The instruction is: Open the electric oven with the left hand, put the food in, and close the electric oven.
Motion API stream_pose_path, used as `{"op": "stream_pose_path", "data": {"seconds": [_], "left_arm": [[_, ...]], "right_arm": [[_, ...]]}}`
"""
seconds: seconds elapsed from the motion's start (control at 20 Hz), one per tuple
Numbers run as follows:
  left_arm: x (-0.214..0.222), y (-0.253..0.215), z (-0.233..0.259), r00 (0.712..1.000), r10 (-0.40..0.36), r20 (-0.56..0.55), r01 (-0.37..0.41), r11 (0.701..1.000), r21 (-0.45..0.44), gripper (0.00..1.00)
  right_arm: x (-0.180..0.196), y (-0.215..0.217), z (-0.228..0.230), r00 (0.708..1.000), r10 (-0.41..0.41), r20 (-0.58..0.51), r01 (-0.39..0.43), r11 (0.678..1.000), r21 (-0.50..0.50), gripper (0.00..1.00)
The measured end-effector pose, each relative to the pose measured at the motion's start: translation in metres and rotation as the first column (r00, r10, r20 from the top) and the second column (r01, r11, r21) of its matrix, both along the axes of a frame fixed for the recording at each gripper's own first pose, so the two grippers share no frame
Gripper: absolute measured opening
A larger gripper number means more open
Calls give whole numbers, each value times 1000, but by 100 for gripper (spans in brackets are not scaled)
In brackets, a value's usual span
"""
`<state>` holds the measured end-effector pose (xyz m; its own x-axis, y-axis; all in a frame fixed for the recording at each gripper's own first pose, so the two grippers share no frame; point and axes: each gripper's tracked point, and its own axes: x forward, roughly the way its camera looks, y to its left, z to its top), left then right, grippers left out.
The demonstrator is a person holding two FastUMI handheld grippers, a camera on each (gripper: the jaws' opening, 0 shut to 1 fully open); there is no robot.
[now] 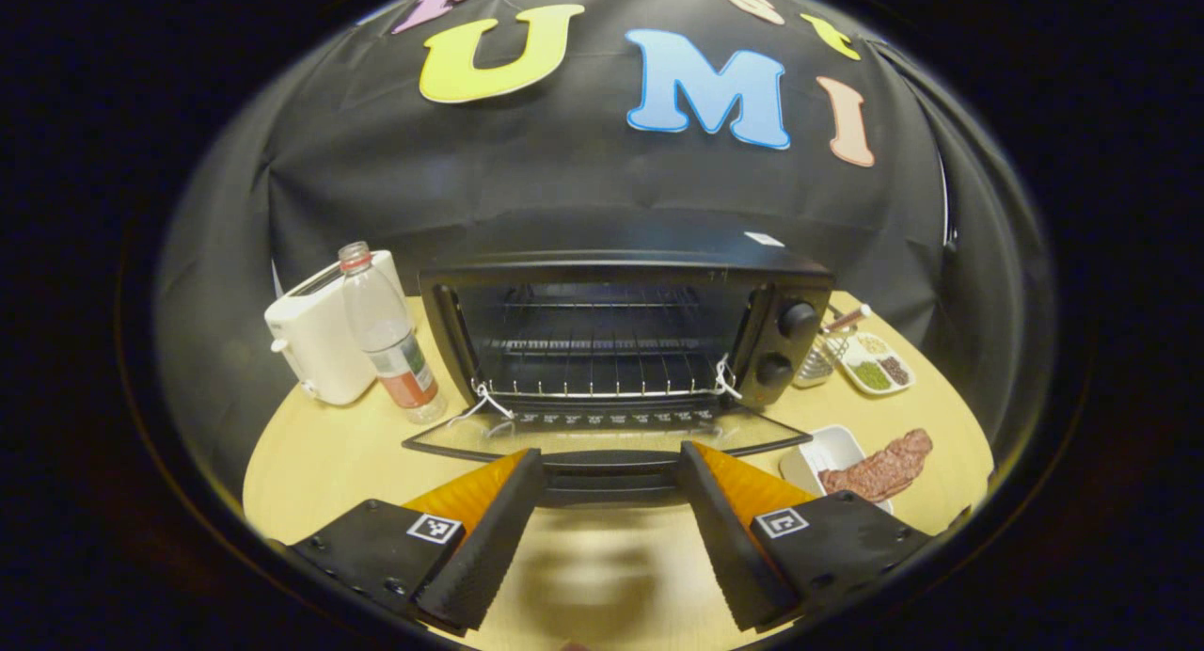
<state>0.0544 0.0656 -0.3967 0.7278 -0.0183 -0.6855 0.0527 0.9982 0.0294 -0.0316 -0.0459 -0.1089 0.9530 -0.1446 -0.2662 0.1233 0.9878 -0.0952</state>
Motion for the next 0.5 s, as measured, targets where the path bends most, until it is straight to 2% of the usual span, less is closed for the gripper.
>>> {"op": "stream_pose_path", "data": {"seconds": [0.2, 0.3, 0.5], "left_arm": [[-17, 0, -20, 999, -8, -42, 8, 1000, 2, 100], [-21, 4, -24, 998, 0, -59, 0, 1000, 4, 98], [-13, 14, 12, 999, 26, 29, -26, 1000, -8, 100]], "right_arm": [[1, 7, -4, 1000, 15, -15, -15, 1000, 10, 96], [2, 13, -3, 999, 28, -15, -28, 1000, 14, 96], [4, 20, -9, 998, 58, -28, -57, 998, 25, 96]]}}
